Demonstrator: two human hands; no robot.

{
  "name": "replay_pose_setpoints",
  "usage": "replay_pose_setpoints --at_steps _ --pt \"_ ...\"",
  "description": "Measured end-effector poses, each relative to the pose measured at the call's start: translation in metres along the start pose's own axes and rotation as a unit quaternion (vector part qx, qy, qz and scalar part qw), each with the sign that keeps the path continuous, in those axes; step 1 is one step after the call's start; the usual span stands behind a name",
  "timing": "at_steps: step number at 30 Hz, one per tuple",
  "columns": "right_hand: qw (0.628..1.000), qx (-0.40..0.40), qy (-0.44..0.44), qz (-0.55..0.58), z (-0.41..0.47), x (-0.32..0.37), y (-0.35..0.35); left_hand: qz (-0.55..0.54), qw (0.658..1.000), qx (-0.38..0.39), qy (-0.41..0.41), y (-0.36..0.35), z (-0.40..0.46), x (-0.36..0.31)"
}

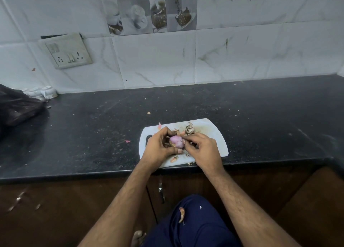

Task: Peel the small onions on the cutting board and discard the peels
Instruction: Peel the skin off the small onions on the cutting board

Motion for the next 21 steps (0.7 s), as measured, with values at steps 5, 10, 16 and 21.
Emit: replay_pose_setpoints --at_steps 5,10,16,21 --pt "1.0 -0.019 -0.014 -0.014 0.001 0.0 0.003 -0.001 1.0 -0.001 0.011 0.0 0.0 0.001" --pt "0.999 -0.016 -0.019 -0.042 0.001 0.005 0.005 0.005 1.0 -0.01 0.011 0.0 -0.002 -0.001" --pt "0.995 -0.014 -0.08 -0.055 0.004 -0.01 0.006 0.022 1.0 -0.014 0.008 0.0 -0.005 -0.006" --pt "0.994 -0.022 -0.096 -0.057 0.006 -0.015 0.009 0.018 0.999 -0.045 0.014 0.005 -0.006 -0.004"
Point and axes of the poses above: each hand's wrist, its own z-axis towards the middle knuckle, its own y-axis out of the back of the hand, x = y × z, the point moved 10 cm from there along z, towards the middle knuckle, and after that the axes turned 8 degrees about y, right-handed, at the moved point
